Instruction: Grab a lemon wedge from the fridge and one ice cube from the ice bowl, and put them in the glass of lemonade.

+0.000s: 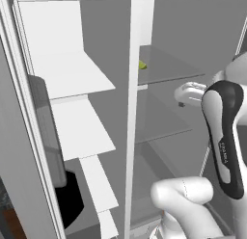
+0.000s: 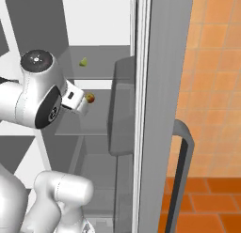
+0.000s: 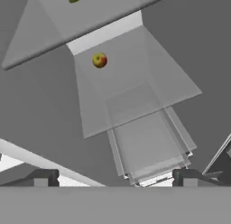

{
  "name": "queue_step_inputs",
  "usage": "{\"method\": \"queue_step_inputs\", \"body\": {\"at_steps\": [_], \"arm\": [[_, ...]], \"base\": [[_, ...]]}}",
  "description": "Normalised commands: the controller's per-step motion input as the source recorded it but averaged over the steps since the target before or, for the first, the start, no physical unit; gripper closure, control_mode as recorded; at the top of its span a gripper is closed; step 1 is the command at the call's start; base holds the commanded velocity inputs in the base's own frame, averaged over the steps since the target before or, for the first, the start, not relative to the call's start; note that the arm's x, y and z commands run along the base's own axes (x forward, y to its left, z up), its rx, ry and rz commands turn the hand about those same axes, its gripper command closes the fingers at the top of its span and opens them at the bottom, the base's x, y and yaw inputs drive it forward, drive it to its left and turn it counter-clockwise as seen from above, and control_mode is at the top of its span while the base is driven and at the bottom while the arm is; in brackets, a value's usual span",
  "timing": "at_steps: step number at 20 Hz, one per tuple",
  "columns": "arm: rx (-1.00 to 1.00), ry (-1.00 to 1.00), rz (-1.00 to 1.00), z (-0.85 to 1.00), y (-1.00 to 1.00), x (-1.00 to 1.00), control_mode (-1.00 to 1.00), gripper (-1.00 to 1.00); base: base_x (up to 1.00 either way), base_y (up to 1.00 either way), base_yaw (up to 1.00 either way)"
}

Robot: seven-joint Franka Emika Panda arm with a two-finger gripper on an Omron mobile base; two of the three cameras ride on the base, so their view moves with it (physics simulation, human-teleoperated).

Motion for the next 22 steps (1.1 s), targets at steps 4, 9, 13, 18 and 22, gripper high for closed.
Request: {"method": "queue_step_inputs", "body": {"at_steps": [4, 9, 13, 18, 22], "arm": [[0.10, -0.44, 0.21, 0.26, -0.01, -0.07, -1.00, -1.00], [-0.07, -0.18, 0.26, 0.99, -0.01, 0.32, -1.00, -1.00], [-0.17, 0.05, 0.28, 0.98, 0.00, 0.93, -1.00, -1.00], [-0.22, 0.25, 0.24, 0.31, 0.15, 0.95, -1.00, -1.00], [-0.10, 0.03, 0.01, -0.23, 0.17, 0.74, -1.00, -1.00]], "base": [[0.00, 0.00, 0.00], [0.00, 0.00, 0.00], [0.00, 0.00, 0.00], [0.00, 0.00, 0.00], [0.00, 0.00, 0.00]]}}
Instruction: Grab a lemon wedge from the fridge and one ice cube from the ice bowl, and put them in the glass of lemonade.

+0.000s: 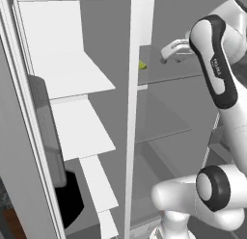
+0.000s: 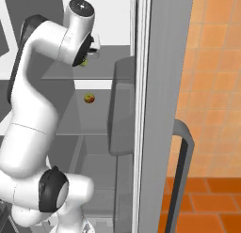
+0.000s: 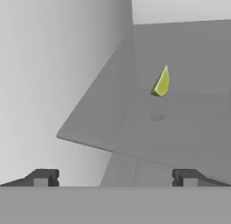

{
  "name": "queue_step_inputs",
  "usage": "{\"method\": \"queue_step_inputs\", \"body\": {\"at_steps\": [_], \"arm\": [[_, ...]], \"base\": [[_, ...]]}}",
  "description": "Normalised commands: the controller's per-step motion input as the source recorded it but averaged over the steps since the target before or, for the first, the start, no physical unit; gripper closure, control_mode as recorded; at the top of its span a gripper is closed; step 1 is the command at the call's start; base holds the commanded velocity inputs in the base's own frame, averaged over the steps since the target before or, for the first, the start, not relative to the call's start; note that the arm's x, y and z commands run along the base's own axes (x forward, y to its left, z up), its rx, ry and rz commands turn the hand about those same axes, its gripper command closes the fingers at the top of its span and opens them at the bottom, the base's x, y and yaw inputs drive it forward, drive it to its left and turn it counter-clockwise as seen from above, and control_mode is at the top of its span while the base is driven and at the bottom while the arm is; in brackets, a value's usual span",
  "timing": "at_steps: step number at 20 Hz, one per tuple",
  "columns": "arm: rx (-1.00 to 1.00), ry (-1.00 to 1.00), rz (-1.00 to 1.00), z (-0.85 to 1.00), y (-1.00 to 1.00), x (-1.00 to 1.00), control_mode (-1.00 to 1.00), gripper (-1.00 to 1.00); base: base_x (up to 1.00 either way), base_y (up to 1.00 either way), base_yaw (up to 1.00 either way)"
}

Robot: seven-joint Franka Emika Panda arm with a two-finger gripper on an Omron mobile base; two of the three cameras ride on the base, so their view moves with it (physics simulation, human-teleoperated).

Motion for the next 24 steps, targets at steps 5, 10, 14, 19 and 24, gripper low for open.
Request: {"method": "queue_step_inputs", "body": {"at_steps": [5, 10, 14, 19, 24], "arm": [[-0.06, 0.00, 0.00, -0.39, 0.09, 0.82, -1.00, -1.00], [-0.05, 0.00, 0.00, -0.37, 0.25, 0.90, -1.00, -1.00], [-0.01, 0.00, 0.00, -0.36, 0.45, 0.75, -1.00, -1.00], [0.00, 0.01, -0.02, -0.08, 0.21, 0.62, -1.00, -1.00], [0.00, 0.07, -0.01, 0.02, -0.02, 0.30, -1.00, -1.00]], "base": [[0.00, 0.00, 0.00], [0.00, 0.00, 0.00], [0.00, 0.00, 0.00], [0.00, 0.00, 0.00], [0.00, 0.00, 0.00]]}}
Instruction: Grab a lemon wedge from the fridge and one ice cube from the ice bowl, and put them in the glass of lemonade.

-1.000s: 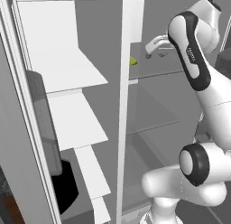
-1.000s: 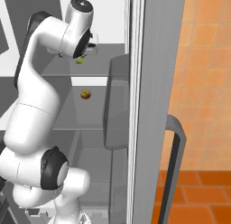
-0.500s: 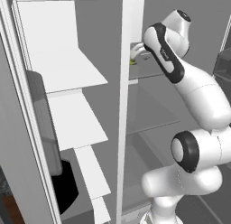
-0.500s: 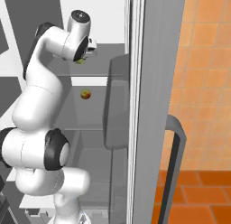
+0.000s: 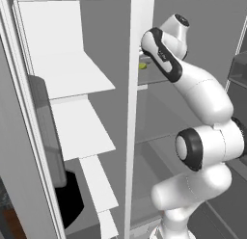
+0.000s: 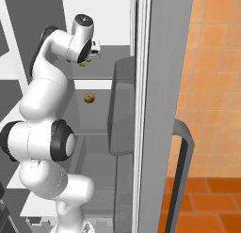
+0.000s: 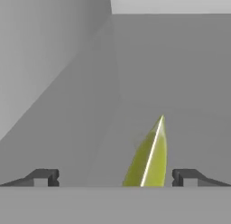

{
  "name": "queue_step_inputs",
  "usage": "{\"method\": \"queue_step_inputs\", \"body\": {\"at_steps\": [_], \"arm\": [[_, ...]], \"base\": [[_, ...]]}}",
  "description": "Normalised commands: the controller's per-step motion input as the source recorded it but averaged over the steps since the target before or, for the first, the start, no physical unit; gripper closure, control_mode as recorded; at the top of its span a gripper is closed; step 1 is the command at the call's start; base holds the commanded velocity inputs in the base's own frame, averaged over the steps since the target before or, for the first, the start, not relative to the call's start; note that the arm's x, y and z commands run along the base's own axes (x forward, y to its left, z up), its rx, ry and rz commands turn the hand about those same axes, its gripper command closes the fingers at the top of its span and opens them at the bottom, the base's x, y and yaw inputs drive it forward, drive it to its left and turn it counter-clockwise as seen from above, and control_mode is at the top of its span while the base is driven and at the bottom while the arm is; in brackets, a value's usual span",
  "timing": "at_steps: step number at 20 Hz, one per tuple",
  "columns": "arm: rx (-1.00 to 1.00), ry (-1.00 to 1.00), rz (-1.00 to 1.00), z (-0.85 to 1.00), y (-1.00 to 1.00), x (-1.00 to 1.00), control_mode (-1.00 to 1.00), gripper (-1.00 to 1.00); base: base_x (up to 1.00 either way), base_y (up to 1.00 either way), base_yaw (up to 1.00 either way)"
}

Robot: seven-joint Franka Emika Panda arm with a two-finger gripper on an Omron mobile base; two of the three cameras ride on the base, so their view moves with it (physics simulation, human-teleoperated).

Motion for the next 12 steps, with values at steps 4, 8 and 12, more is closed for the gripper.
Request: {"method": "queue_step_inputs", "body": {"at_steps": [4, 8, 12], "arm": [[-0.07, 0.01, -0.01, 0.00, -0.01, 0.51, -1.00, -1.00], [-0.12, 0.00, -0.05, 0.00, 0.00, 0.69, -1.00, -1.00], [-0.05, 0.00, -0.07, -0.05, 0.00, 0.54, -1.00, -1.00]], "base": [[0.00, 0.00, 0.00], [0.00, 0.00, 0.00], [0.00, 0.00, 0.00]]}}
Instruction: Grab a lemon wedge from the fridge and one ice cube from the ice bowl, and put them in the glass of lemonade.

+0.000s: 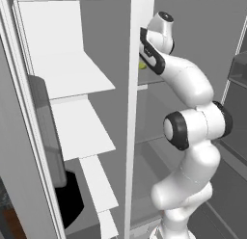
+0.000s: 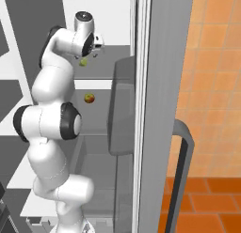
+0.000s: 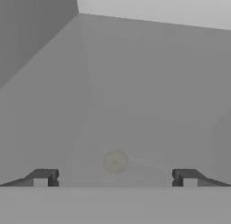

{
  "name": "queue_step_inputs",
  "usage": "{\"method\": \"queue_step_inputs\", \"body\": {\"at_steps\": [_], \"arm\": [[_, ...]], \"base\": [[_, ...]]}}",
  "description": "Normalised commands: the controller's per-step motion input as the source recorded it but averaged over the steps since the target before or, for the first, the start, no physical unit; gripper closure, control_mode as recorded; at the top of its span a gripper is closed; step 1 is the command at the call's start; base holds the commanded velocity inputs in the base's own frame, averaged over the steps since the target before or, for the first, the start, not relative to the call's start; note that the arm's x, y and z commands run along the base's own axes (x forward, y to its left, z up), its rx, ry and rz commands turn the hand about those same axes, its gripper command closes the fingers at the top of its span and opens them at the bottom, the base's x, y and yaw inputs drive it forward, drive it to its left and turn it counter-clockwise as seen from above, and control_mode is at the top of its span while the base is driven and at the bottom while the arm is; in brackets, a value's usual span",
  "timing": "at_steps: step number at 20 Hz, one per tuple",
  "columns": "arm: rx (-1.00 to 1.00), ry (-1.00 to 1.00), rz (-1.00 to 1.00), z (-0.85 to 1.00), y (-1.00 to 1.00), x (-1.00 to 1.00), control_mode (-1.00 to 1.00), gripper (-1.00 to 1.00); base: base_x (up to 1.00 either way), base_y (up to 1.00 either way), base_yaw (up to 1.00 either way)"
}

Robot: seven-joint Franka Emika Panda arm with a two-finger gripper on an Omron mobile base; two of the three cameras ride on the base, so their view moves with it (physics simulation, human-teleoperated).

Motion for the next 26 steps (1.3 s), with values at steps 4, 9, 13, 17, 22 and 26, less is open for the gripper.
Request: {"method": "queue_step_inputs", "body": {"at_steps": [4, 9, 13, 17, 22, 26], "arm": [[0.00, 0.00, -0.07, -0.22, -0.09, 0.59, -1.00, -1.00], [0.00, 0.03, -0.04, -0.26, -0.02, 0.59, -1.00, -1.00], [0.00, 0.05, -0.01, -0.09, 0.00, 0.32, -1.00, -1.00], [0.00, -0.02, 0.00, 0.00, 0.00, -0.44, -1.00, -1.00], [0.00, -0.17, 0.00, -0.40, 0.00, -0.40, -1.00, -1.00], [0.00, -0.27, 0.00, -0.72, 0.00, -0.20, -1.00, -1.00]], "base": [[0.00, 0.00, 0.00], [0.00, 0.00, 0.00], [0.00, 0.00, 0.00], [0.00, 0.00, 0.00], [0.00, 0.00, 0.00], [0.00, 0.00, 0.00]]}}
